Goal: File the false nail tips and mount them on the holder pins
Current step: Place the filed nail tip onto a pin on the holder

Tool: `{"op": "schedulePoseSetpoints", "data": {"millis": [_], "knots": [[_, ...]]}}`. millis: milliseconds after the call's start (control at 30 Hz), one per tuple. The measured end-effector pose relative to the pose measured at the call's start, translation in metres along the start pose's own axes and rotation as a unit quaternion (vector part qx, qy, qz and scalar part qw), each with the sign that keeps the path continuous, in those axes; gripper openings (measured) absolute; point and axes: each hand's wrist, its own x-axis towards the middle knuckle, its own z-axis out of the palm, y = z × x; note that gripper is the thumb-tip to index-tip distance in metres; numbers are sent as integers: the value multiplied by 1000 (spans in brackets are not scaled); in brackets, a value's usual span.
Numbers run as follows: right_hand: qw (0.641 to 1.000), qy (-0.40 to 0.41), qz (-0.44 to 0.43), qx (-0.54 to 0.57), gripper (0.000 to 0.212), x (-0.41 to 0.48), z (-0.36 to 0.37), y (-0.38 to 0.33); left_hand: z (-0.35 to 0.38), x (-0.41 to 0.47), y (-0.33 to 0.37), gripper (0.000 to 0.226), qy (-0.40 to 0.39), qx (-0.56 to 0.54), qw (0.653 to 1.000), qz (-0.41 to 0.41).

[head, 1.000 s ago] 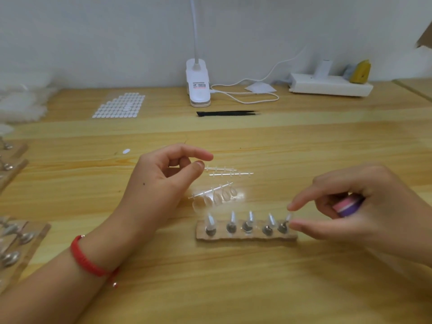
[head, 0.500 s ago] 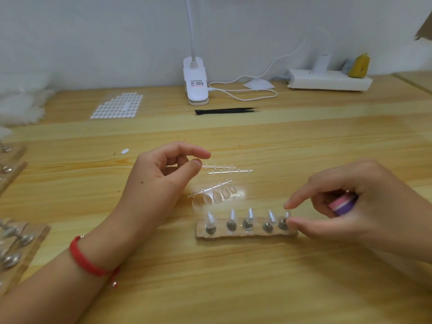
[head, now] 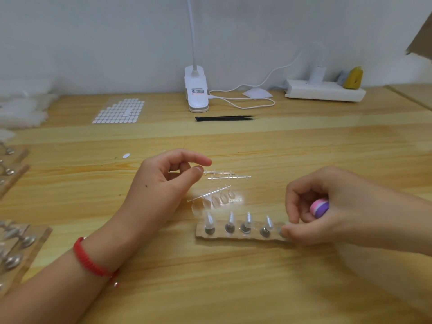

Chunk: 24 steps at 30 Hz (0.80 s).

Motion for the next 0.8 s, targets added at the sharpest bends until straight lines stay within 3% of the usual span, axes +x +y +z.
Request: {"op": "schedulePoseSetpoints", "data": {"millis": [100,333,467,800], "knots": [[999,-31,29,-30,25,5,-4,-3,-1,0,0,24,-2,-1,1000,-4],[996,-79,43,15,41,9,-20,-6,0,0,0,24,-3,-2,1000,-9],[994,-101,35,2,37,11,-23,-6,-1,0,-1,24,-7,-2,1000,-9],[950,-277,131,-51,31,47,-37,-19,-1,1,-2,24,-13,13,1000,-7]]}}
